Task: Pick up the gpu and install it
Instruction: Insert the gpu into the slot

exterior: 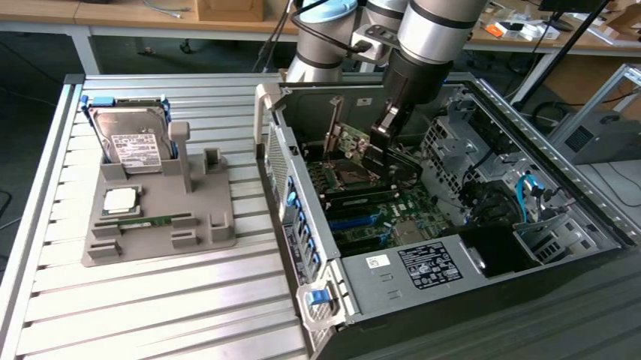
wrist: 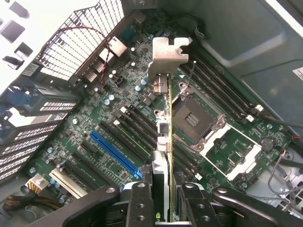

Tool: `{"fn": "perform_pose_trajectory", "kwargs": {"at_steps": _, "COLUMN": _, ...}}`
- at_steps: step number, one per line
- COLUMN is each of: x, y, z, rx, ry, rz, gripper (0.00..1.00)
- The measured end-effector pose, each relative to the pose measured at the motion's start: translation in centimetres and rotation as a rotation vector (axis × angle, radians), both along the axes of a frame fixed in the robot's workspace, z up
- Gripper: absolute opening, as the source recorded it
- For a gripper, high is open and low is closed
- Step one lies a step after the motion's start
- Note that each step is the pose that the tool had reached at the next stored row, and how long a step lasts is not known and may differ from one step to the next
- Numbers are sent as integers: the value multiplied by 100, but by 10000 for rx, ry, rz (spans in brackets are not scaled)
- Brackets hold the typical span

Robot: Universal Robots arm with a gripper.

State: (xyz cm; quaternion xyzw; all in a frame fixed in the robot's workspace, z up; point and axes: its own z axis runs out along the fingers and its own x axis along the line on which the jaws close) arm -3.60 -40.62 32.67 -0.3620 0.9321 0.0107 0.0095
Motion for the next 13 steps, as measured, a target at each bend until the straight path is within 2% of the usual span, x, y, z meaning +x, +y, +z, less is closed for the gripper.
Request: {"fn": "perform_pose_trajectory", "kwargs": {"at_steps": 13, "x": 0, "y": 0, "z": 0, "rx": 0, "ry": 0, "rz": 529, "gripper": 27}}
